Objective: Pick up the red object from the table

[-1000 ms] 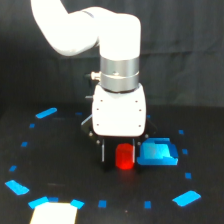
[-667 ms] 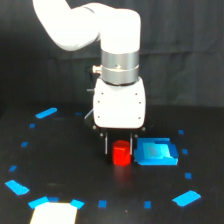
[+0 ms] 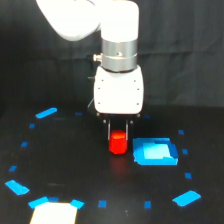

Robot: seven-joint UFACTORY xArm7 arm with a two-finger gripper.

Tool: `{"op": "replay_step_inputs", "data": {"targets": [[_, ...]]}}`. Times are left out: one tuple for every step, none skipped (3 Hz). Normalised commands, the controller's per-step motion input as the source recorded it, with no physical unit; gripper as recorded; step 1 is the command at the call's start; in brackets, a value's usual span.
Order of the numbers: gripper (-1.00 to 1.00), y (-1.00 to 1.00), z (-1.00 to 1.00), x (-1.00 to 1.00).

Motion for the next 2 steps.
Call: {"op": "replay_step_inputs", "data": {"targets": [[-0.95, 0.34, 1.00, 0.44], [-1.00, 1.00, 0.96, 0.74]]}}
